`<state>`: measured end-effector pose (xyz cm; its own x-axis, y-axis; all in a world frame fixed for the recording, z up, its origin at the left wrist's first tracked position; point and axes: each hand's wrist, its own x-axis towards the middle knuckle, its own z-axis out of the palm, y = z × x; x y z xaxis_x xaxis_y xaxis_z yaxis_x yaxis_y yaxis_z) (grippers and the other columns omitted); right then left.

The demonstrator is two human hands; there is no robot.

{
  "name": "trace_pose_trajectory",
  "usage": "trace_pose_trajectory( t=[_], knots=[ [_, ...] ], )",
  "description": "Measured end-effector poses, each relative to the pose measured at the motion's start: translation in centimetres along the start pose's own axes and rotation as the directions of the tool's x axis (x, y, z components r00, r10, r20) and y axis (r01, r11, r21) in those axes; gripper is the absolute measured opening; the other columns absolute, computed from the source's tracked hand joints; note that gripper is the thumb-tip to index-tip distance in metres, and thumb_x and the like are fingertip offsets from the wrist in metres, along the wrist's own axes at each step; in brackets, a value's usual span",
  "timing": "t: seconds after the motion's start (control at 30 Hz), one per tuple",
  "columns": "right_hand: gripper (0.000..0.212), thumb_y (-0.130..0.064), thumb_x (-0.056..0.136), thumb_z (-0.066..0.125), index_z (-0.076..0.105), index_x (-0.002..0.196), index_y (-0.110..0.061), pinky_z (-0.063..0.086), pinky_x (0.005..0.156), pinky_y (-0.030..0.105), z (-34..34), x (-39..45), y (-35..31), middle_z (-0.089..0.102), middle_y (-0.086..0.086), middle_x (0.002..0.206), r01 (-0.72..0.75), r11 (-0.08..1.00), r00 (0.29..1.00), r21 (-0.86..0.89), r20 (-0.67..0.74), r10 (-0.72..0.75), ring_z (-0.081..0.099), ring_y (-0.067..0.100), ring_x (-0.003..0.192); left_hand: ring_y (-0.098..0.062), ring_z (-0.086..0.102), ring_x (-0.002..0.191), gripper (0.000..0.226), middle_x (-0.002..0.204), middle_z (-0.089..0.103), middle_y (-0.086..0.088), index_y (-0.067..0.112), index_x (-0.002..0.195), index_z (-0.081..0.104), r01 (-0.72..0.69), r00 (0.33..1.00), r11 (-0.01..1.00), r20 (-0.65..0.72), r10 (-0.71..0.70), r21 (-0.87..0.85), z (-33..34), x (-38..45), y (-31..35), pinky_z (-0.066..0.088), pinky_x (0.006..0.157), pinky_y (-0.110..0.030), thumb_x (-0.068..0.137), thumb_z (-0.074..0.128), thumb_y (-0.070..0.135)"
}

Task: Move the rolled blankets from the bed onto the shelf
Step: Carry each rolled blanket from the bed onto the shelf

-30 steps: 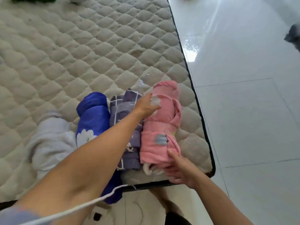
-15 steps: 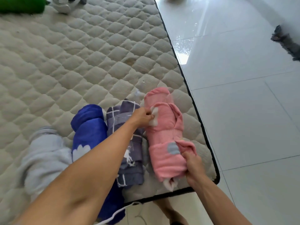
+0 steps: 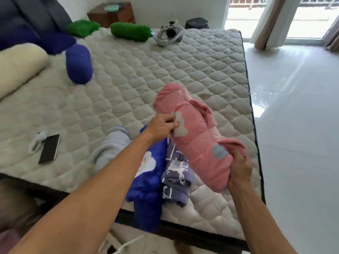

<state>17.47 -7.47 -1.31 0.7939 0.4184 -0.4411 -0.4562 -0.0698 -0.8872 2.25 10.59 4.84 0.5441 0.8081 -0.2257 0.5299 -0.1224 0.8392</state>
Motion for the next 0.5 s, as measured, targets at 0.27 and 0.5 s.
trace_pose_trajectory(
  t=[0.27,0.5],
  knots=[
    [0.025,-0.018,0.075,0.063,0.07,0.098,-0.016,0.054,0.079,0.04,11.4,-8.9,3.9,0.069,0.012,0.102,0.057,0.97,0.839,-0.235,0.539,0.082,0.066,0.03,0.096,-0.021,0.059,0.079,0.023,0.078,0.061,-0.009,0.012,0.064,0.058,0.34,0.848,0.938,-0.41,-0.336,-0.068,-12.7,-17.3,-7.9,0.051,0.083,-0.038,0.086,0.063,0.012],
    [0.03,-0.023,0.078,0.064,0.069,0.106,-0.016,0.054,0.08,0.038,13.6,-24.8,9.8,0.07,0.004,0.1,0.189,0.903,0.493,-0.385,0.833,0.251,0.065,0.021,0.092,-0.02,0.053,0.076,0.034,0.078,0.056,-0.01,0.016,0.057,0.048,0.416,0.452,0.807,-0.675,-0.583,-0.419,-12.3,-40.6,-14.6,0.046,0.073,-0.035,0.088,0.061,0.012]
  ],
)
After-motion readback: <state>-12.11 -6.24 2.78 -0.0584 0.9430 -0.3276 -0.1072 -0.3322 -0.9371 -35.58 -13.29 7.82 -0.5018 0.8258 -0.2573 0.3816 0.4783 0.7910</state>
